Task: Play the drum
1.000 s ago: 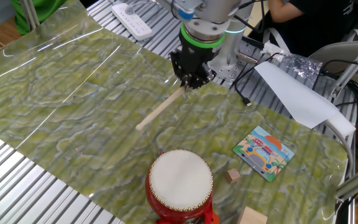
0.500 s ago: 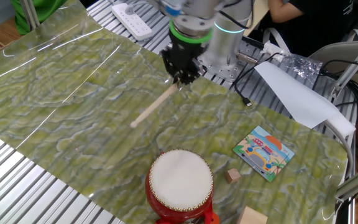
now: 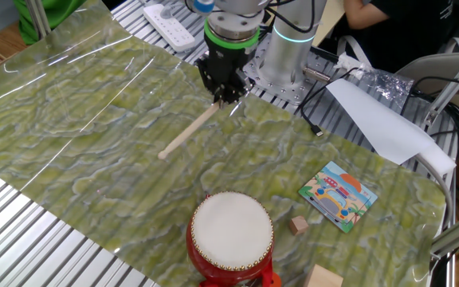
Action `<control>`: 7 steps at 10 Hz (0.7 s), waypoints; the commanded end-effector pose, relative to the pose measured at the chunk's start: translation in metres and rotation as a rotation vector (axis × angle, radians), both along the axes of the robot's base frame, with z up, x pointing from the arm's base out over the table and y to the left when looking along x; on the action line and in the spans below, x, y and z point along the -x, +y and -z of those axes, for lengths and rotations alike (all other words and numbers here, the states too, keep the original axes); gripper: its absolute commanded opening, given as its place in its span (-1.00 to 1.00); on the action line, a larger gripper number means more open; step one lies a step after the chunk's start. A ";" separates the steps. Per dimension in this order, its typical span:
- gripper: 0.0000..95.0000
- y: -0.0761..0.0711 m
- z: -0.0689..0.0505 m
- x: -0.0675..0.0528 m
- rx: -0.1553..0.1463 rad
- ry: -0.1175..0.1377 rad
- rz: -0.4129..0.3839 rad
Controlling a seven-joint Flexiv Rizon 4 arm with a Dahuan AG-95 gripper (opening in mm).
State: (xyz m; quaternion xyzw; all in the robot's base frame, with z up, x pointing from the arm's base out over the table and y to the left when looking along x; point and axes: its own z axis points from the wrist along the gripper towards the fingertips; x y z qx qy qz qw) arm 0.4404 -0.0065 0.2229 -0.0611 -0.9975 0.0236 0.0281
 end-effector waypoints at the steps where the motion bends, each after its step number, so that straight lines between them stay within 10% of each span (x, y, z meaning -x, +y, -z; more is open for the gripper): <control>1: -1.00 -0.002 0.004 -0.001 0.001 -0.005 -0.007; 7: -1.00 -0.008 0.011 0.001 0.055 0.000 -0.085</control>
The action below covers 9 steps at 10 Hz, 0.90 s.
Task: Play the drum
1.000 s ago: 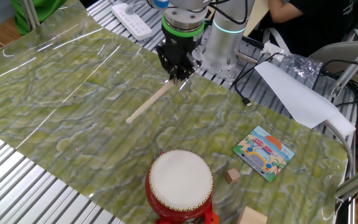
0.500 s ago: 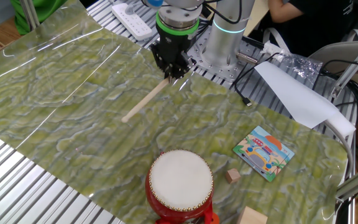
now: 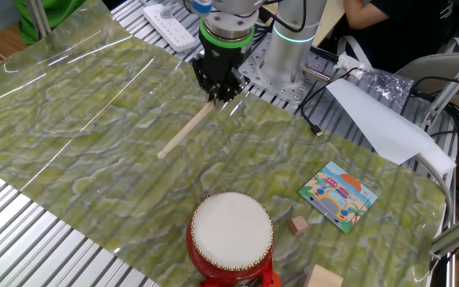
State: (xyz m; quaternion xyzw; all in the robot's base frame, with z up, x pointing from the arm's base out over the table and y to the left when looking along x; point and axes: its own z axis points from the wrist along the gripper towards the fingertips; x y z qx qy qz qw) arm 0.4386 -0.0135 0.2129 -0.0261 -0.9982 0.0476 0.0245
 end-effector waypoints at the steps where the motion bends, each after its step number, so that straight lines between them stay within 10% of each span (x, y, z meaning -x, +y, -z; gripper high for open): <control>1: -1.00 -0.001 0.003 -0.001 0.008 0.004 -0.016; 9: -1.00 -0.006 0.017 0.000 -0.001 -0.015 0.109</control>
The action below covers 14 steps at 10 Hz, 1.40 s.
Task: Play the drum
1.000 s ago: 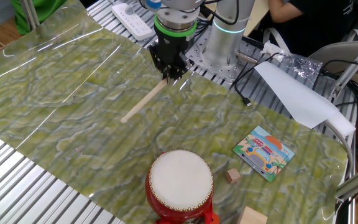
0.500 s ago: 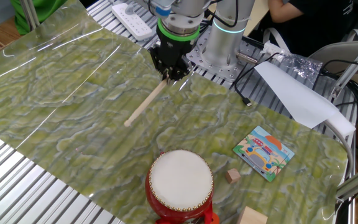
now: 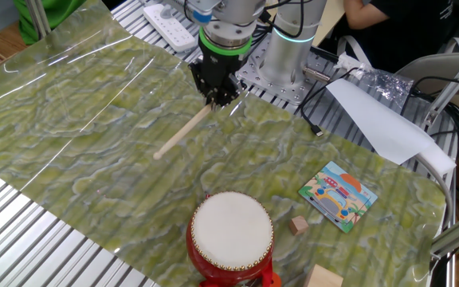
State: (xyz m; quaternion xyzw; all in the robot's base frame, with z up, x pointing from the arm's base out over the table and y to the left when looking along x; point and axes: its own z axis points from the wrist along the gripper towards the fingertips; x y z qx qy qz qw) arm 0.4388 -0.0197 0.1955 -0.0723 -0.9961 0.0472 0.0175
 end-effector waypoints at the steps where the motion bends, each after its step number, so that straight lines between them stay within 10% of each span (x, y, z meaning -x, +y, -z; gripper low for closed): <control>1: -1.00 0.000 0.000 0.000 -0.006 0.005 0.020; 14: -1.00 0.000 0.000 0.000 -0.057 0.001 0.024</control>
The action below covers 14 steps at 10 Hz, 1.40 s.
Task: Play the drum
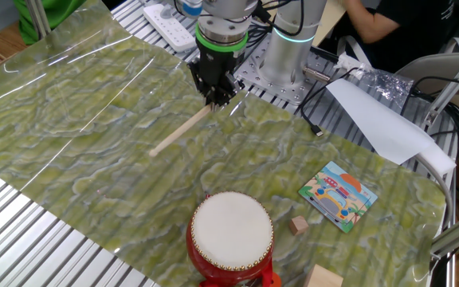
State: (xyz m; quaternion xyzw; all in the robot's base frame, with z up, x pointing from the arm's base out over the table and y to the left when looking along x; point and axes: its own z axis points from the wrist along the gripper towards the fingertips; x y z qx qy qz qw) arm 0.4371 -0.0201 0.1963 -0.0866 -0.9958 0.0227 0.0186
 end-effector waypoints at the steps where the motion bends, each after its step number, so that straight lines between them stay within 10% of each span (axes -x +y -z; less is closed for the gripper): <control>1: -1.00 0.001 0.000 -0.002 -0.008 0.004 -0.008; 14: -1.00 0.001 0.000 -0.002 -0.030 0.024 0.035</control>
